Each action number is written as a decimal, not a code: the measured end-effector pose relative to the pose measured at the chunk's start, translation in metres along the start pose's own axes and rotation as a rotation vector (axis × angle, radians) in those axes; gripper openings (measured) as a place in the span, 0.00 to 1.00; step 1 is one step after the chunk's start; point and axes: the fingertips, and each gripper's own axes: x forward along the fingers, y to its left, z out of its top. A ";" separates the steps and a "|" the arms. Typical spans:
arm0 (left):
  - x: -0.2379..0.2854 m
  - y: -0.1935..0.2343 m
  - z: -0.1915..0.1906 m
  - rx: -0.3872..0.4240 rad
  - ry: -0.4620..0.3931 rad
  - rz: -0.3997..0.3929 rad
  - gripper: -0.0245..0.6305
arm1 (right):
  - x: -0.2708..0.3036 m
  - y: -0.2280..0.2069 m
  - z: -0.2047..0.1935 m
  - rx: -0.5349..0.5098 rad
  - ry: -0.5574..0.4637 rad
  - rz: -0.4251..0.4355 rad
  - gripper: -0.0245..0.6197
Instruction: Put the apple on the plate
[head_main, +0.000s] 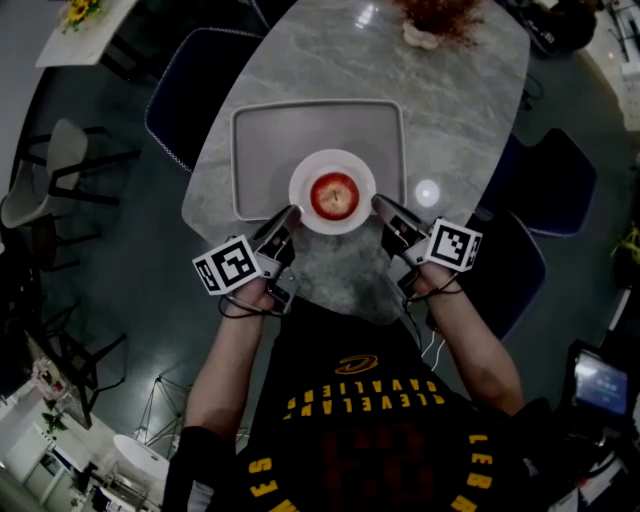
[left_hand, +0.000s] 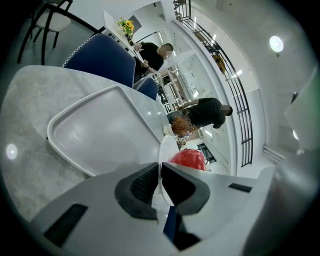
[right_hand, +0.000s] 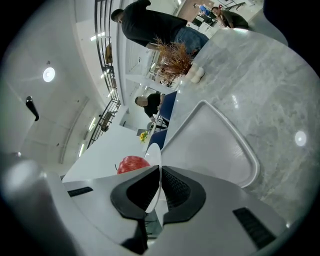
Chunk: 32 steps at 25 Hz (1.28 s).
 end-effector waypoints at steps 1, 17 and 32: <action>0.006 0.004 0.008 -0.001 0.003 0.000 0.07 | 0.008 -0.004 0.006 0.001 0.003 -0.003 0.08; 0.037 0.025 0.049 -0.028 0.038 -0.035 0.07 | 0.052 -0.028 0.031 0.013 0.013 -0.017 0.08; 0.055 0.056 0.039 -0.077 0.118 0.025 0.07 | 0.056 -0.060 0.016 0.122 0.042 -0.105 0.08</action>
